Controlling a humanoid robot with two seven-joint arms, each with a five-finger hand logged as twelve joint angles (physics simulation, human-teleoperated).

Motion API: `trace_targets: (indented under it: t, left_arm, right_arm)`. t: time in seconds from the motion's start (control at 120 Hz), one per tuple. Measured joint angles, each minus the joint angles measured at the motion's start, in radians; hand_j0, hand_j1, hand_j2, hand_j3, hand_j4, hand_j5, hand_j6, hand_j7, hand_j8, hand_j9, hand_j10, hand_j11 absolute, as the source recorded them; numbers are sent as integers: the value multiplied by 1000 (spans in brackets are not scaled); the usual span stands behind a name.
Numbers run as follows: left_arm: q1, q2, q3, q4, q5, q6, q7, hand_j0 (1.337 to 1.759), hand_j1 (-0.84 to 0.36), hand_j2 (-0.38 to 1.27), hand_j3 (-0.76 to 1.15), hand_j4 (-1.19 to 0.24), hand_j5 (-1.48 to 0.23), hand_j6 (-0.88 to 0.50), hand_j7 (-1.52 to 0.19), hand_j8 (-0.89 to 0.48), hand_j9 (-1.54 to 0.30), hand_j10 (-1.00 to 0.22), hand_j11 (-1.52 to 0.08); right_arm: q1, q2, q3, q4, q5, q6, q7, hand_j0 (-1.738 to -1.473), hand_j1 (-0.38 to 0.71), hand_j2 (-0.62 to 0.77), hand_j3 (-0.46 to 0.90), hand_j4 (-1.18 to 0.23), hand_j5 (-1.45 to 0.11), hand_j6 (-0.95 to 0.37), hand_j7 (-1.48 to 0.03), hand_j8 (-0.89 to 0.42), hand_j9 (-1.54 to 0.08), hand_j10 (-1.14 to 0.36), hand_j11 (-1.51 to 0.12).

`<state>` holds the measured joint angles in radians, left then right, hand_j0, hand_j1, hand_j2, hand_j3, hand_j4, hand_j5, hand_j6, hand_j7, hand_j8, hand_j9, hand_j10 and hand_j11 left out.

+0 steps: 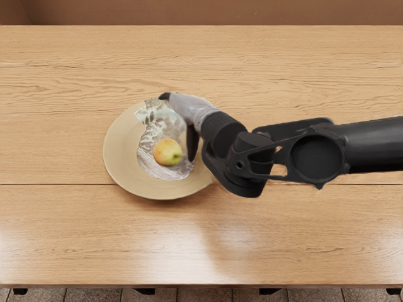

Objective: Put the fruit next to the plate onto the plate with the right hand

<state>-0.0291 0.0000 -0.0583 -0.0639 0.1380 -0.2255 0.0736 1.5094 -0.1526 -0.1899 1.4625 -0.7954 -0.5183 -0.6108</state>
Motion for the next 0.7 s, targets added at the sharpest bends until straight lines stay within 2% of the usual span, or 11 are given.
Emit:
trace_targets:
  t: [0.125,0.283,0.4,0.525,0.7]
  left_arm:
    - [0,0,0,0,0,0,0,1658,349,0,0,0,0,-1,0,-1,0,0,0]
    - [0,0,0,0,0,0,0,1658,349,0,0,0,0,-1,0,-1,0,0,0]
    - [0,0,0,0,0,0,0,1658,349,0,0,0,0,-1,0,-1,0,0,0]
    - [-1,0,0,0,0,0,0,1658,349,0,0,0,0,-1,0,-1,0,0,0]
    - [0,0,0,0,0,0,0,1658,349,0,0,0,0,-1,0,-1,0,0,0]
  right_arm:
    - [-89,-154,219,54,35,73,0,-1657,-280,3,0,-66,-106,-51,-106,-47,-107,-76,-108]
    - [-444,-269,789,76,95,519,0,-1658,-302,-1,0,-44,-66,-37,-65,-35,-66,-48,-67]
    - [-620,-319,1078,46,181,815,0,-1658,-310,-2,0,-35,-50,-32,-50,-30,-51,-38,-51]
    - [-767,-369,1252,3,257,1026,0,-1658,-315,-3,0,-30,-42,-28,-41,-27,-42,-31,-42]
    - [-890,-498,1316,-51,413,1110,0,-1658,-319,-3,0,-26,-35,-25,-35,-25,-35,-27,-35]
